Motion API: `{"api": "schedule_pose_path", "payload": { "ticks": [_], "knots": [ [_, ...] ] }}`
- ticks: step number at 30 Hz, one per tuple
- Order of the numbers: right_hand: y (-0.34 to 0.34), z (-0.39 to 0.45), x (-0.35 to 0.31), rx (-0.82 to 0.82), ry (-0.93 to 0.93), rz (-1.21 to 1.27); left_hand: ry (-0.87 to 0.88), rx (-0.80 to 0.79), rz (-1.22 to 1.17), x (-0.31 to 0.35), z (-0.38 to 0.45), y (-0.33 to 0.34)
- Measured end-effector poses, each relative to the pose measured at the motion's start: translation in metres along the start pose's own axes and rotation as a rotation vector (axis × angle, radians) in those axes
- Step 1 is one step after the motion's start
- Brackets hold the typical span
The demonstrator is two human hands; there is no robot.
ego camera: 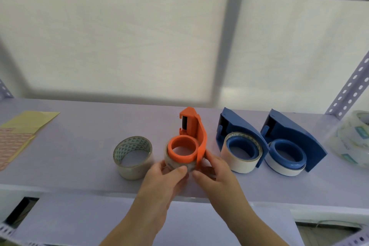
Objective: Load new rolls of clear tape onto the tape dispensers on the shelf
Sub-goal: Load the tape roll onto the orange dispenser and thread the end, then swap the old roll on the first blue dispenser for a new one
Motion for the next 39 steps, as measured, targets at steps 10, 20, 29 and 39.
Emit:
{"api": "schedule_pose_path", "payload": {
  "ticks": [10, 20, 29, 39],
  "knots": [
    [-0.004, -0.004, -0.001, -0.16, 0.274, 0.41, 0.081, 0.003, 0.028, -0.017, 0.0, 0.006],
    [-0.025, -0.03, 0.017, 0.208, 0.223, 0.394, 0.204, 0.175, 0.437, -0.015, -0.013, 0.005],
    [-0.037, -0.028, 0.024, 0.505, 0.196, 0.186, 0.466, -0.038, 0.542, -0.015, -0.026, 0.037],
    [-0.043, -0.026, 0.028, 0.407, 0.22, 0.297, 0.431, -0.292, 0.684, -0.041, -0.005, 0.076]
  ]
}}
Point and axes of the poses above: each hand's wrist, its own z-axis towards the middle knuckle, its own y-axis out of the palm, x = y × z, the point moved 1 cm from there along z, towards the middle knuckle, and after that the axes turned 13 degrees about -z, right-handed, at the moved point
